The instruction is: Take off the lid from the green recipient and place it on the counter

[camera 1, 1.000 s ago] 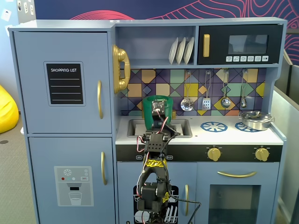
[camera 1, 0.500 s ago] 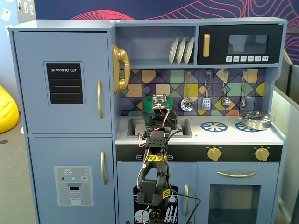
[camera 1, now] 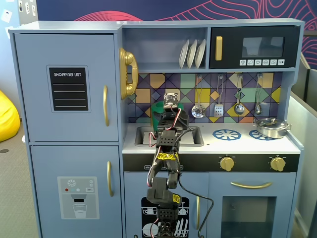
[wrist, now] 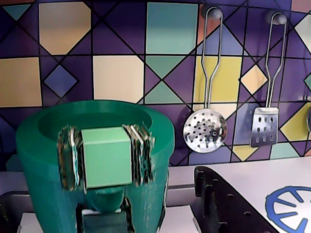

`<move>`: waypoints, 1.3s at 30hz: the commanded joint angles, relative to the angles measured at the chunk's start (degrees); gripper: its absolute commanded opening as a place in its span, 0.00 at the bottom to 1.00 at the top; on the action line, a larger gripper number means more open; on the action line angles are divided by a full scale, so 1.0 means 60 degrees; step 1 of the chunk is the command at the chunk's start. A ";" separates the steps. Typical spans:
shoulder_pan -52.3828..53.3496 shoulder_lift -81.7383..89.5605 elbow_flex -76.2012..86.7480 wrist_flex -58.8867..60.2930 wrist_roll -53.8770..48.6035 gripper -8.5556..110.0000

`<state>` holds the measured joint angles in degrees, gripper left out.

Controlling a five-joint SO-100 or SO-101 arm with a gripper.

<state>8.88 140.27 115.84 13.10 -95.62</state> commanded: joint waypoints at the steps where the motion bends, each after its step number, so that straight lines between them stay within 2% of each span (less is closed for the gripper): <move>1: -0.0176 -0.0410 -0.0967 -0.0498 -0.0103 0.46; 30: -0.0410 -0.2344 -0.2271 -0.0879 -0.0190 0.40; 36: -0.0439 -0.2490 -0.2314 -0.0879 -0.0352 0.36; 39: -0.0513 -0.2505 -0.2271 -0.0879 -0.0396 0.29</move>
<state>6.68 125.07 106.08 9.67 -97.12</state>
